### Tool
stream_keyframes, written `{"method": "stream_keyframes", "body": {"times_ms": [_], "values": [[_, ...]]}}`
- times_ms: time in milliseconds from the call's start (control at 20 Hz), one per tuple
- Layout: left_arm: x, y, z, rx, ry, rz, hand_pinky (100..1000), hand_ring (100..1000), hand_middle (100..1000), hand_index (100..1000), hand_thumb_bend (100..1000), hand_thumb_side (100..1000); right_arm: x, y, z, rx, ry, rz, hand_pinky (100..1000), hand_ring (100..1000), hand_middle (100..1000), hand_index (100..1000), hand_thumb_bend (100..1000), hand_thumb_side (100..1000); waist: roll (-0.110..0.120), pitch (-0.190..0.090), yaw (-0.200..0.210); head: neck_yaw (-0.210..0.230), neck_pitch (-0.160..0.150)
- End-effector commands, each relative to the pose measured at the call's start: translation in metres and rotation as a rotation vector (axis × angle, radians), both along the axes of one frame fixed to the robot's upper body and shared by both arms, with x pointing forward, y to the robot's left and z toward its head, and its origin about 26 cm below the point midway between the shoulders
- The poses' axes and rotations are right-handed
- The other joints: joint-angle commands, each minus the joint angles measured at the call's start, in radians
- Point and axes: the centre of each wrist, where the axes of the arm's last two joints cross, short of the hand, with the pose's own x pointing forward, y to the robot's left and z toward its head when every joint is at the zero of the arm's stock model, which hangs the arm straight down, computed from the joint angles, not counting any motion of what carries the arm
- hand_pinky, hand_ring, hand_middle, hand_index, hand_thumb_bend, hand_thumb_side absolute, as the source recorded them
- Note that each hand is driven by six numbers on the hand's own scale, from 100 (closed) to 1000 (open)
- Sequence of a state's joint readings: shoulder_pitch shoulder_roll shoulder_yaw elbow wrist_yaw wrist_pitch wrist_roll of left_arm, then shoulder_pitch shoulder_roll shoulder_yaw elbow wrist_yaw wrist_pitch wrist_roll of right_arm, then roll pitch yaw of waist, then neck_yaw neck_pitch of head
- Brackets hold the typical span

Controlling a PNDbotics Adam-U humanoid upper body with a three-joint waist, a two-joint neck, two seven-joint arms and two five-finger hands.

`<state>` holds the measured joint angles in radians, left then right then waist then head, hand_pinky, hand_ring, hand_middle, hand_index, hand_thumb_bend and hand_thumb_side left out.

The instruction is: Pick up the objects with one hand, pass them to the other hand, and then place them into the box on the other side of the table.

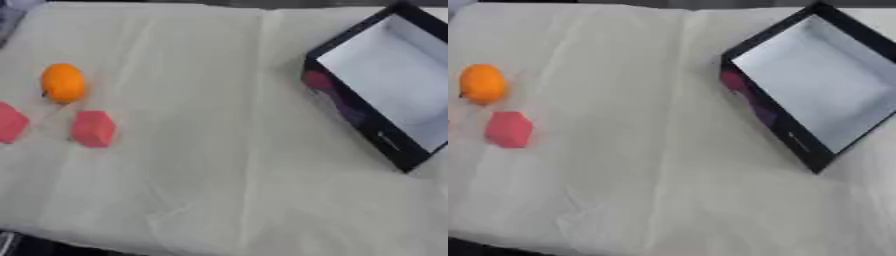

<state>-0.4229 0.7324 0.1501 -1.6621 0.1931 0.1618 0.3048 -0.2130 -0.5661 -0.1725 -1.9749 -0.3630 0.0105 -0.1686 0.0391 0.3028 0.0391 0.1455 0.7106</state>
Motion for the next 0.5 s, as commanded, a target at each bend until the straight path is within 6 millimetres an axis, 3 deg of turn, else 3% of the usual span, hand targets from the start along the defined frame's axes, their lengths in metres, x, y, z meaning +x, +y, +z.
{"method": "stream_keyframes", "body": {"times_ms": [50,500], "values": [[-0.001,0.015,0.021,0.099,0.003,0.041,797,724,798,821,413,635,-0.005,-0.003,0.015,-0.041,-0.047,0.0,926,871,1000,996,100,523,-0.008,-0.008,-0.001,0.014,-0.008],[0.008,0.059,0.025,0.294,0.248,0.17,835,765,814,853,482,562,-0.006,-0.004,0.017,-0.068,-0.051,0.013,925,869,997,993,100,523,-0.004,-0.018,-0.003,0.052,-0.002]]}}
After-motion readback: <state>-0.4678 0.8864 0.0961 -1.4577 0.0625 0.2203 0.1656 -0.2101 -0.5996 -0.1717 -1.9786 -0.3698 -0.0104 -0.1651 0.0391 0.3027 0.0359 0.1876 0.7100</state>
